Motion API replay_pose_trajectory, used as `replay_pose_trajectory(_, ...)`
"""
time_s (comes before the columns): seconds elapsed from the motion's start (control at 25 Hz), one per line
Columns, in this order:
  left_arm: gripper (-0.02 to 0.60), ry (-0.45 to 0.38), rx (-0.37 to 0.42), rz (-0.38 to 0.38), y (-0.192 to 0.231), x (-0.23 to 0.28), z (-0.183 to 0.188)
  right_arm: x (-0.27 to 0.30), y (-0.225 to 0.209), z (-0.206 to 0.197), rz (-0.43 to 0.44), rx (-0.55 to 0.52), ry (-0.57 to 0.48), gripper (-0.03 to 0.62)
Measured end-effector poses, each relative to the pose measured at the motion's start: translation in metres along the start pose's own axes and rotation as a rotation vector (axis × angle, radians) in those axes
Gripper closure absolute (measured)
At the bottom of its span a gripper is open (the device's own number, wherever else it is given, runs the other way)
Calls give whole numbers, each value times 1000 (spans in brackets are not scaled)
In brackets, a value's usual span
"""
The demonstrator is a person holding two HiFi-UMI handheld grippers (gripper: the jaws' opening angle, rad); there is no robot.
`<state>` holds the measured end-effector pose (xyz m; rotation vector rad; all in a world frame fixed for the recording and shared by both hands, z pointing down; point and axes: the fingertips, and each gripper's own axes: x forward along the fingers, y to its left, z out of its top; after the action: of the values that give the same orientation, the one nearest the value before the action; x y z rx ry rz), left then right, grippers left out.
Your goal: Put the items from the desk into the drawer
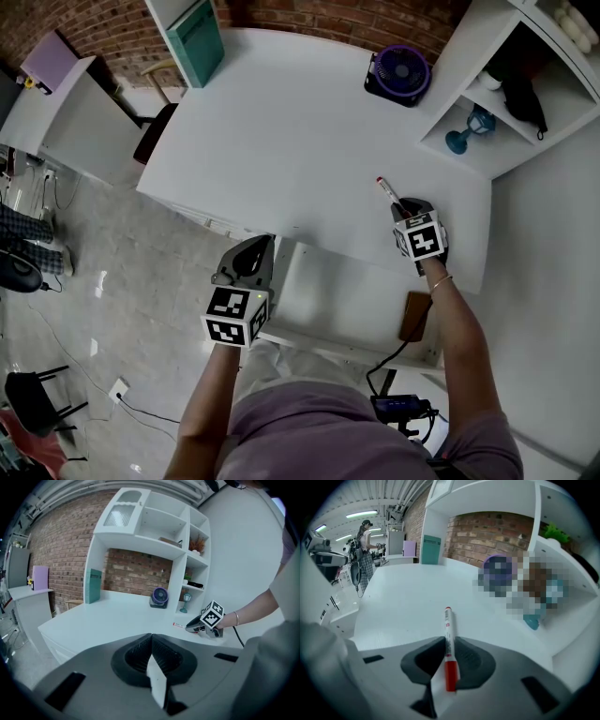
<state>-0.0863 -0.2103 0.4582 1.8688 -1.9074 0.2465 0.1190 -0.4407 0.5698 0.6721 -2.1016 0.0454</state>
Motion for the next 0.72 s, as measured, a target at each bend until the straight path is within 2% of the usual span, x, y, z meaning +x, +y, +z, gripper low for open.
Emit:
replay_pose_trajectory(0.24,583,-4,1,4,4,-5,1,-7,2,-2,-2,52,-13,525)
replay_pose_trajectory(0.72,583,-10,17,-23,0,-10,0,-62,43,18,32,154,-178,525)
